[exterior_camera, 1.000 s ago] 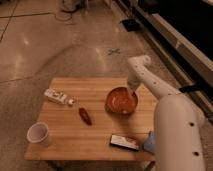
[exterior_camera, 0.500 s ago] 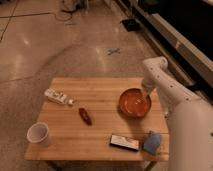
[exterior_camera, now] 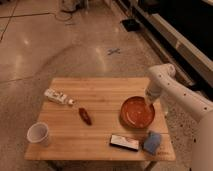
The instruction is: Drag the ceramic bowl in a circle
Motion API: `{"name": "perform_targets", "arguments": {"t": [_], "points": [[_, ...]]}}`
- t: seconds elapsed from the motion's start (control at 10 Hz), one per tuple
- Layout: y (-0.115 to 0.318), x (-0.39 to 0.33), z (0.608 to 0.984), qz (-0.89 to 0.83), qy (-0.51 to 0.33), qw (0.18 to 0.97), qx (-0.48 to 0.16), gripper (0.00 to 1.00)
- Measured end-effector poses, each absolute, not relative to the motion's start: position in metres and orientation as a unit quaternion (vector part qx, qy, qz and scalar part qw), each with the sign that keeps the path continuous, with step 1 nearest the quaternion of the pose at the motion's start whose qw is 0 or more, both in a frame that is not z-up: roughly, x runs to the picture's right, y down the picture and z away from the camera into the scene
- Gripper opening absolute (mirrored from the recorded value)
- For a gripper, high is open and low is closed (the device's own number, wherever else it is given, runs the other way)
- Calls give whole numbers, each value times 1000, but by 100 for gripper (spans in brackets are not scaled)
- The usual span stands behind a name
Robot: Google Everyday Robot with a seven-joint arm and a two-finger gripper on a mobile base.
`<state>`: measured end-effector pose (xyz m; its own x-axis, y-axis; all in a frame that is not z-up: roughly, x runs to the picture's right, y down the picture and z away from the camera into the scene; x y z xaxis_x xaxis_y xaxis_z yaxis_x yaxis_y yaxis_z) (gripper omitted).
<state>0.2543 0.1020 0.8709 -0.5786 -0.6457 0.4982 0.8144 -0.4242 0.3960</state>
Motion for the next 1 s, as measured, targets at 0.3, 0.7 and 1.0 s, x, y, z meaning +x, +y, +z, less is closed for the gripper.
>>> {"name": "perform_targets", "arguments": {"t": [0.3, 0.7, 1.0], "points": [[109, 210, 866, -842, -329, 419, -88, 4], [110, 207, 867, -842, -330, 419, -84, 4], [110, 205, 867, -842, -330, 418, -84, 4]]}}
